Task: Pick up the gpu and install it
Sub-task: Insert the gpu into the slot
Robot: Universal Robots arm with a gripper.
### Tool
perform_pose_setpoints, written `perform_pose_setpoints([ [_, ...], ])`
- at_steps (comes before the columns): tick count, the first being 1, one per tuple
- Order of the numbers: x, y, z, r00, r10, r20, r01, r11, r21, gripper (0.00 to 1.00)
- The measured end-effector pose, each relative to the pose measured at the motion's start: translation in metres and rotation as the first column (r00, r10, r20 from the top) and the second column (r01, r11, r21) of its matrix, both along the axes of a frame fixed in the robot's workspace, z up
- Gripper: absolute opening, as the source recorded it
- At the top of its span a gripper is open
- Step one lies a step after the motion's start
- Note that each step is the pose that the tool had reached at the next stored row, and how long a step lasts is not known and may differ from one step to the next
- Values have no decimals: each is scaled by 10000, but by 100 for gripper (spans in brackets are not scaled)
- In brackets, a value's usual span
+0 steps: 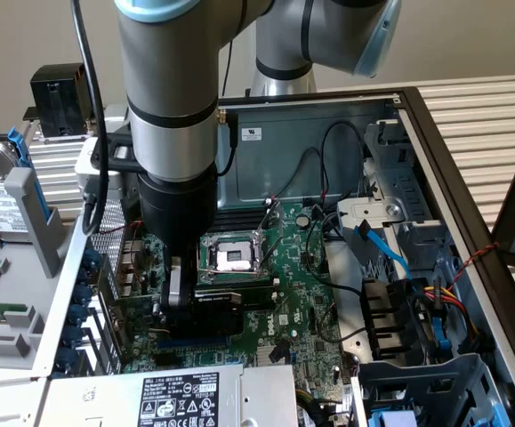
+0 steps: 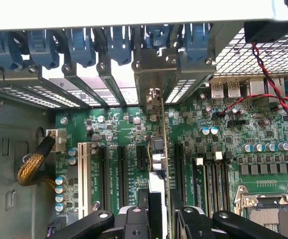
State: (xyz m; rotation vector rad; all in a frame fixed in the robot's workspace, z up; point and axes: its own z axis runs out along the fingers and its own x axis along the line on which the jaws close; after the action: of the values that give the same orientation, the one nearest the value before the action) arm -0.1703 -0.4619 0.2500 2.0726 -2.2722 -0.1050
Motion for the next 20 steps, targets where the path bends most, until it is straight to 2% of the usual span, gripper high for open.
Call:
perform_pose_setpoints([
  [13,-1,0,-2,10000,-60,-1,60,10000,0,27],
  [20,0,0,-1,9996,-270,-2,270,9996,3,27],
])
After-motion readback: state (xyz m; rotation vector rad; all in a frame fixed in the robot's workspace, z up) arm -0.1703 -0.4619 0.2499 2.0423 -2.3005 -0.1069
